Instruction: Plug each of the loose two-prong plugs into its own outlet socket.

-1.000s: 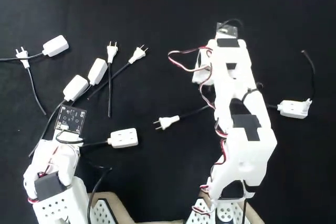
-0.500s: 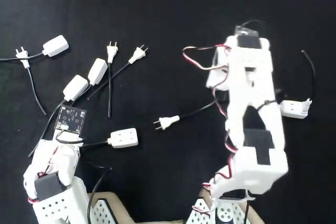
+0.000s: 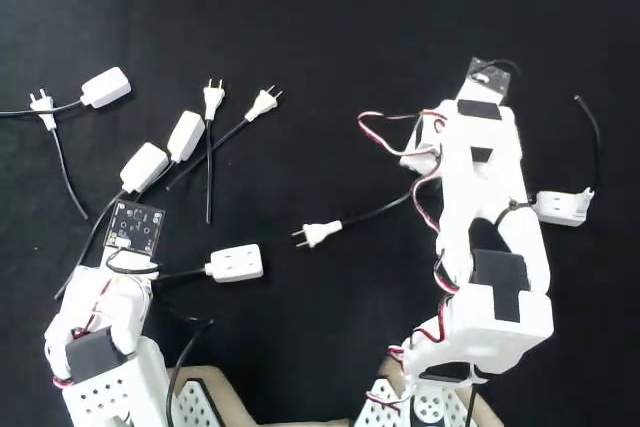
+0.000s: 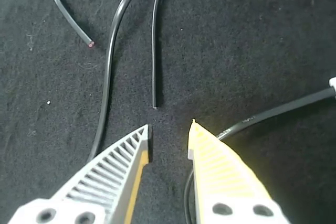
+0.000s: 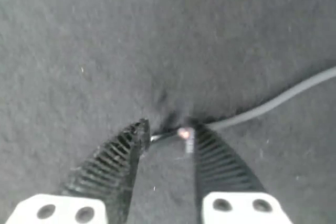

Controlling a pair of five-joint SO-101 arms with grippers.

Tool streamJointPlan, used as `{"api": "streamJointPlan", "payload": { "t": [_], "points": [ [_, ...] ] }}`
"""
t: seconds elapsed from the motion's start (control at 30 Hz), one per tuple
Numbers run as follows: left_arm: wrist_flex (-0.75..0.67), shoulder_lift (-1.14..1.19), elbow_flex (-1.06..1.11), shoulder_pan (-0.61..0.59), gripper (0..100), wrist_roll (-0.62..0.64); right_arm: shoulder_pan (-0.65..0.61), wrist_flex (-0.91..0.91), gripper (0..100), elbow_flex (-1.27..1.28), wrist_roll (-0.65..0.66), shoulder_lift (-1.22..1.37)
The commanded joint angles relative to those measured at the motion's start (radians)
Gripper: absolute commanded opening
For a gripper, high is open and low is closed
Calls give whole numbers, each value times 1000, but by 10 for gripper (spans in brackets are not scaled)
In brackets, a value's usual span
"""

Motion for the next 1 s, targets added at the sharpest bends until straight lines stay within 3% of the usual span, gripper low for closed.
{"api": "streamJointPlan", "payload": {
  "t": [0.0,0.17,0.33,0.8,0.97],
  "points": [
    [12,-2,4,12,130,-9,28,-66,214,12,2,-48],
    [12,-2,4,12,130,-9,29,-127,204,41,32,-47],
    [12,-2,4,12,130,-9,26,-126,15,42,26,-56],
    [12,-2,4,12,130,-9,25,-89,11,-114,-6,-94],
    [12,-2,4,12,130,-11,-57,-63,11,-236,-26,-48]
  ]
}}
